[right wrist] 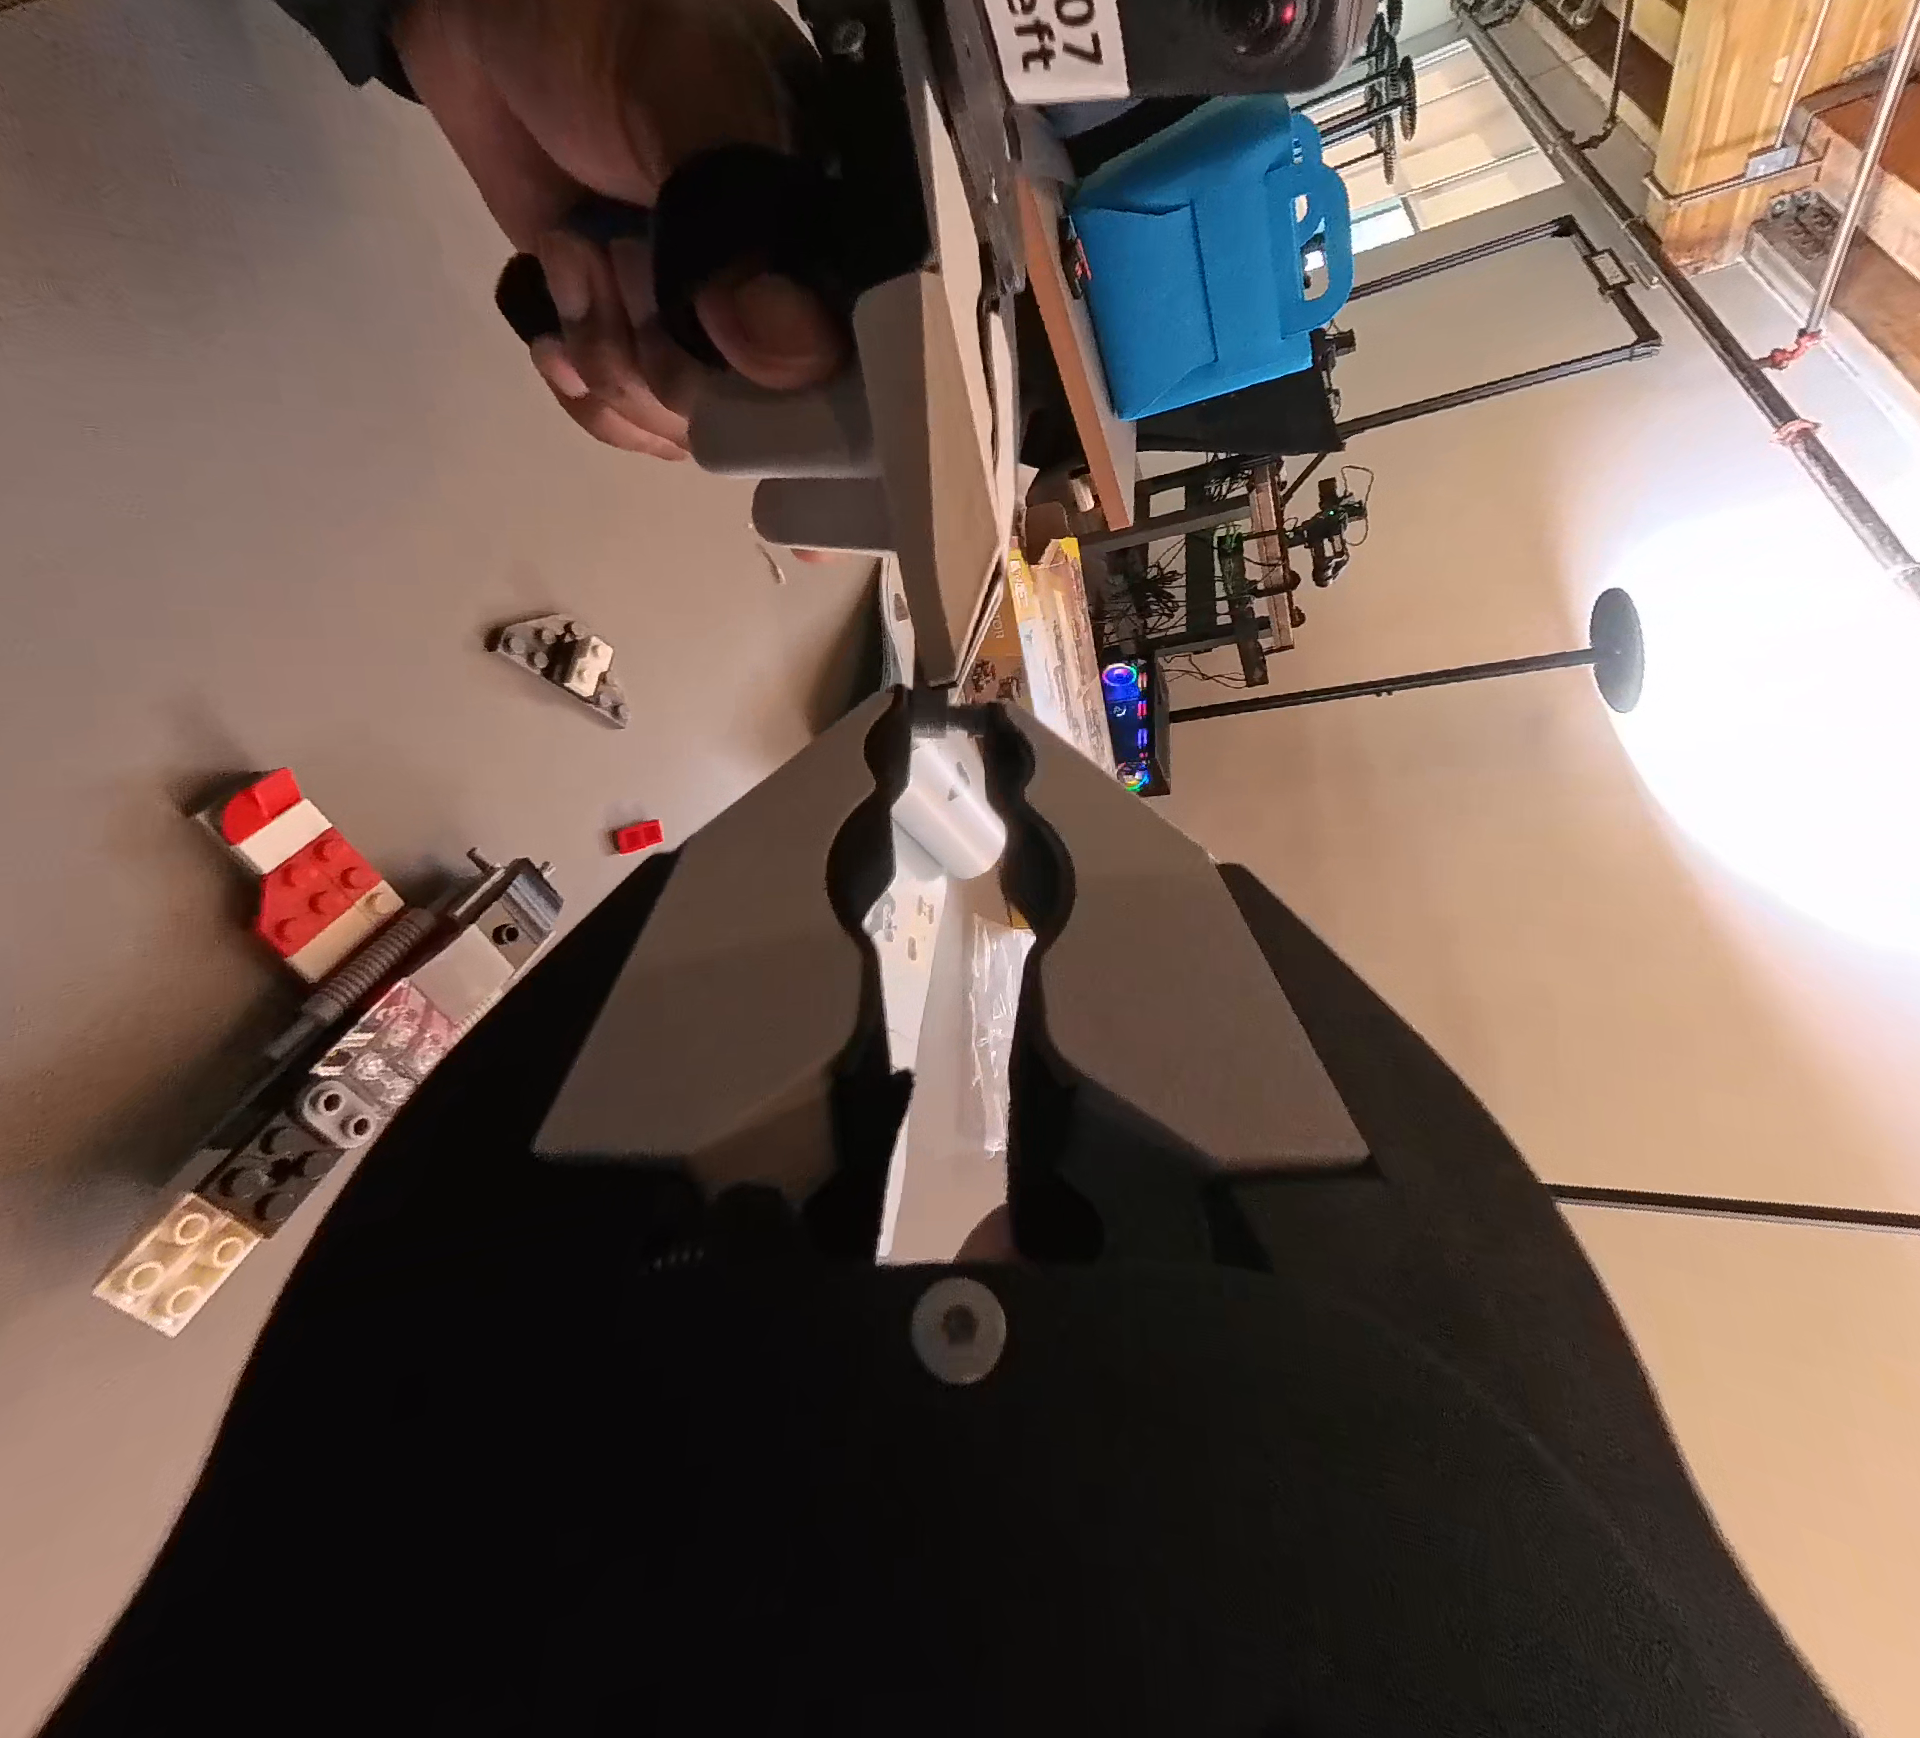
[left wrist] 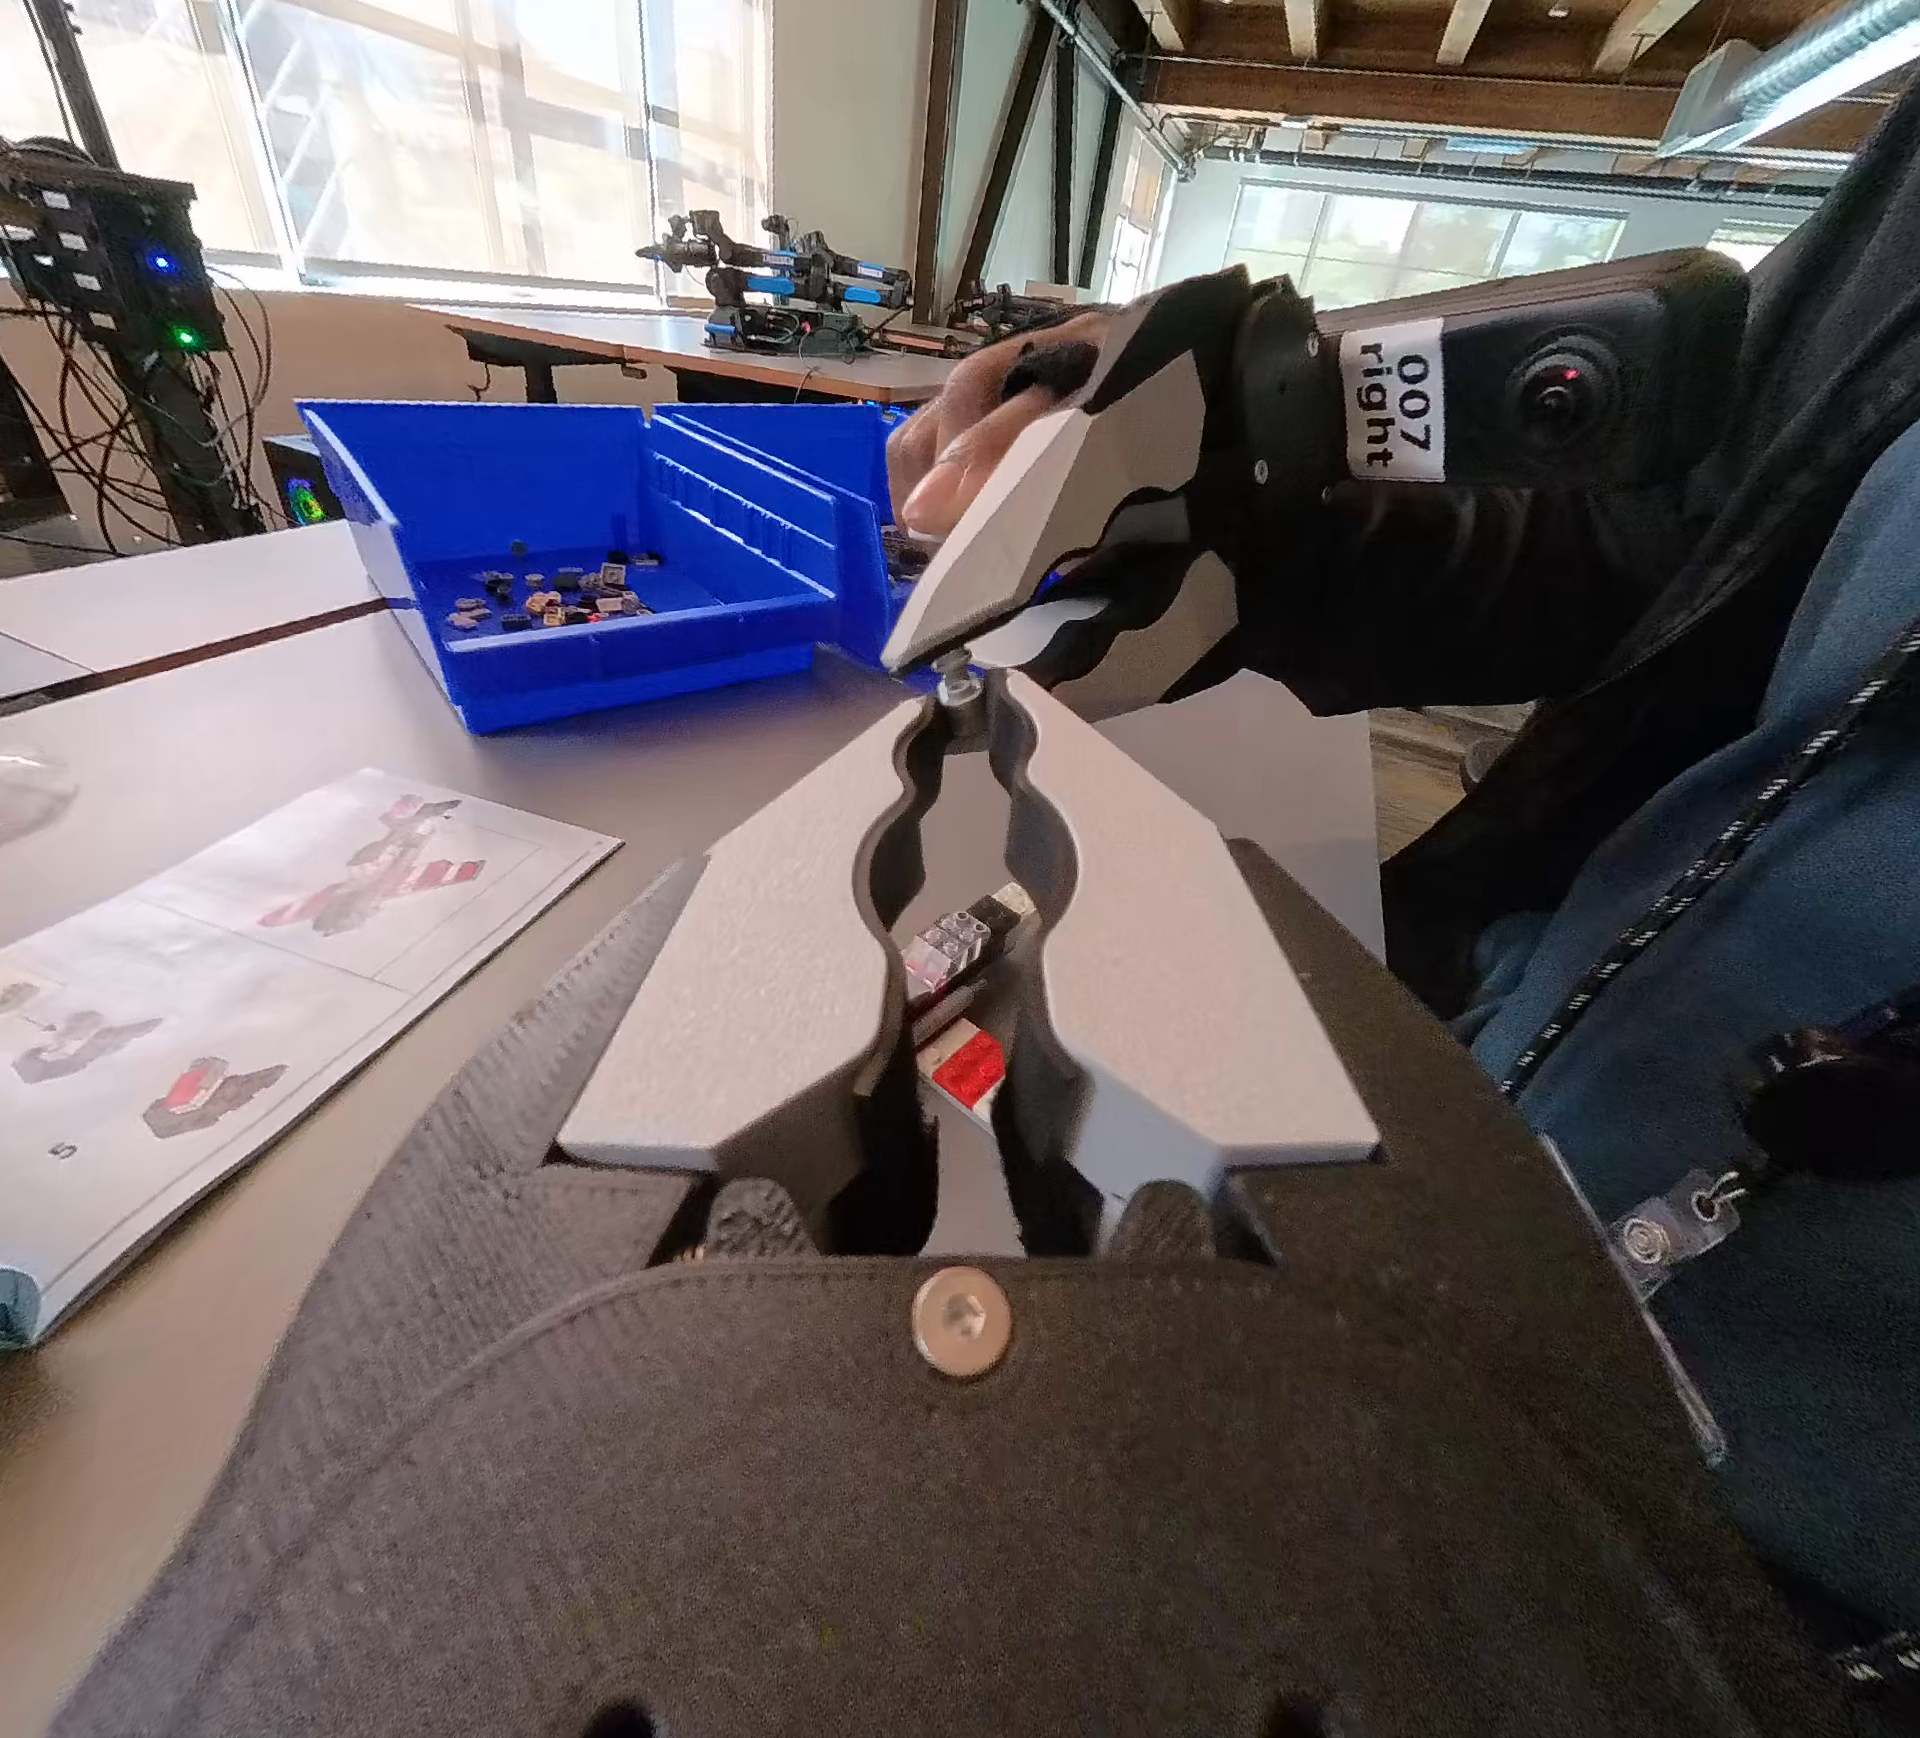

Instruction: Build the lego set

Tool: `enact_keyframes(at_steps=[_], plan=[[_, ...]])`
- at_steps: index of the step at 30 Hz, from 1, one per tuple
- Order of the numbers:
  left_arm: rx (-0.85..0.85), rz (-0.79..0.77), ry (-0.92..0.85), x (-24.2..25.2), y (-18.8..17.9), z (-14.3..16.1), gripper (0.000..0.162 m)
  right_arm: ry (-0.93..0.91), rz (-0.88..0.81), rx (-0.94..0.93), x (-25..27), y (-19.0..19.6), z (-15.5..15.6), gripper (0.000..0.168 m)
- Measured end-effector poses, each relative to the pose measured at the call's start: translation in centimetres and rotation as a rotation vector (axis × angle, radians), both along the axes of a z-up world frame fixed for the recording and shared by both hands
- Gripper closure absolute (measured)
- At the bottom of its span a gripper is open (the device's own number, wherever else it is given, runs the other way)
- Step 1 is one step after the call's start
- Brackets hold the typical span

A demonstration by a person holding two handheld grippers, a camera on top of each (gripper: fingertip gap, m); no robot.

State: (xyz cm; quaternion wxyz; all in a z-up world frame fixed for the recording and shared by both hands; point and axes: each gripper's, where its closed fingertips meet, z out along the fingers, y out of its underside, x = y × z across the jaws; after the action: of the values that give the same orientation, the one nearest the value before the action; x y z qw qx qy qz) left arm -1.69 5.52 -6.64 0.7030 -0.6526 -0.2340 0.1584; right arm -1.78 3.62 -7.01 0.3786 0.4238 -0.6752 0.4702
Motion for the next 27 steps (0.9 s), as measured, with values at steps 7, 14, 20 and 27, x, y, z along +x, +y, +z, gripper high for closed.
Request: enact_keyframes(at_steps=[7, 14, 20, 27], plan=[[0.038, -0.021, -0.082, -0.3, -0.2, -0.5, 0.154, -0.037, -0.015, 0.020, -0.4, -0.1, -0.5, 0.154], [0.058, -0.031, -0.137, -0.5, -0.3, -0.9, 0.154, -0.076, -0.016, 0.044, -0.6, -0.3, -0.9, 0.154], [0.122, -0.061, -0.211, -0.6, -0.4, -1.1, 0.154, -0.132, -0.020, 0.050, -0.7, -0.4, -1.1, 0.154], [0.131, -0.050, -0.207, -0.7, -0.8, -1.0, 0.154, -0.202, -0.032, 0.019, -0.9, -0.8, -0.9, 0.155]])
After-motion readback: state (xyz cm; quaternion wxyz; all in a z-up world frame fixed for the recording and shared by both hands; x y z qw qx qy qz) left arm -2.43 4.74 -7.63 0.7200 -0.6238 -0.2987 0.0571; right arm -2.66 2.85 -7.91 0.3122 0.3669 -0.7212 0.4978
